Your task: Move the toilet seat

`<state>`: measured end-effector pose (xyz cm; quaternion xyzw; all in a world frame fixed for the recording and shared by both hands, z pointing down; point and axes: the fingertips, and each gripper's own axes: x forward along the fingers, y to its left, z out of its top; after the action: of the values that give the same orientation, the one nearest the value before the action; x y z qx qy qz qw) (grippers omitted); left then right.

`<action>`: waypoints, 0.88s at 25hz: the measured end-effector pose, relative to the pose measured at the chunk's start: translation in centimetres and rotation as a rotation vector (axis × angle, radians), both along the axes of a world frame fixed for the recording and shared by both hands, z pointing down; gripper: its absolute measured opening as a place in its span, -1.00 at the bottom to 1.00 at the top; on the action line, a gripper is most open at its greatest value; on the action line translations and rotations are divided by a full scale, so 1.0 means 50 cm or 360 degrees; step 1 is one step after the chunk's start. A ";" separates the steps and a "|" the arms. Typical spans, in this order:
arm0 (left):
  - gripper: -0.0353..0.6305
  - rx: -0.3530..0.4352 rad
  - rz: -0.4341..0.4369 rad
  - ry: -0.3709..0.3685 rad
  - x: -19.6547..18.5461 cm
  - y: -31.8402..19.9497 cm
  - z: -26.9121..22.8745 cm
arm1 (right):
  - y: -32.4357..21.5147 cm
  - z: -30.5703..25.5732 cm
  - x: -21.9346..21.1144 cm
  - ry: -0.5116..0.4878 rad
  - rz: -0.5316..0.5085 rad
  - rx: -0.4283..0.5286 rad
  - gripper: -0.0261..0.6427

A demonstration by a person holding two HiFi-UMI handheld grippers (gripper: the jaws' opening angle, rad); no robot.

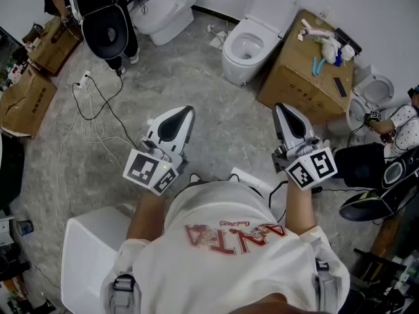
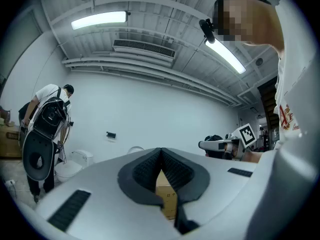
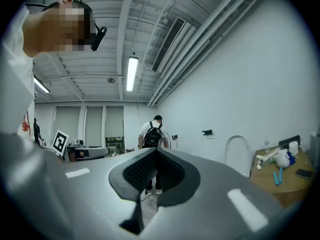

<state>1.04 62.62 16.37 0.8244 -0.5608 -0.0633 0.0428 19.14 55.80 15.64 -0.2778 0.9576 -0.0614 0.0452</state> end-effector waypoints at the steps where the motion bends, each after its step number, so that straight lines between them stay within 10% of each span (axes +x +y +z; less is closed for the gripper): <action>1: -0.87 0.0001 0.0001 0.0002 -0.001 0.001 0.001 | 0.002 0.002 -0.001 0.0004 -0.0002 0.0001 -0.92; 22: -0.87 -0.0005 0.0020 0.0007 -0.037 0.003 0.005 | -0.008 -0.004 -0.039 -0.0058 0.0014 0.0001 -0.92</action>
<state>-0.83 62.76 16.61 0.8276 -0.5558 -0.0640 0.0459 17.18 55.41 15.42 -0.2808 0.9554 -0.0659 0.0632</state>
